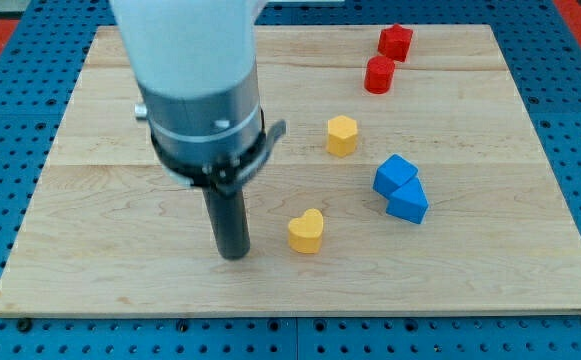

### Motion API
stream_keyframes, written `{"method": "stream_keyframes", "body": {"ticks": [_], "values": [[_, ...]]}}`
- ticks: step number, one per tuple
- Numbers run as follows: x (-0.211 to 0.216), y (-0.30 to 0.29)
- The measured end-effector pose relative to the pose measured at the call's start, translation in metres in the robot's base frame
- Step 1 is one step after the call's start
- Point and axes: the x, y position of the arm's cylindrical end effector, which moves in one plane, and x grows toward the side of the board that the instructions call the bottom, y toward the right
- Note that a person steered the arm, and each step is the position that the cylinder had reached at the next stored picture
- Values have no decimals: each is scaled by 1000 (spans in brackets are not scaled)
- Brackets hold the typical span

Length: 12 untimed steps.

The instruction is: Move the yellow heart left to the yellow hexagon

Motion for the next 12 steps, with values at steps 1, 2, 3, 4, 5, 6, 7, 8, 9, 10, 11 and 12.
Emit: {"method": "stream_keyframes", "body": {"ticks": [1,2,3,4,5,6,7,8,9,10,11,12], "values": [[-5,67],[-13,110],[-15,110],[-15,69],[-15,34],[-15,25],[-15,61],[-15,83],[-21,104],[-96,101],[-56,97],[-39,84]]}}
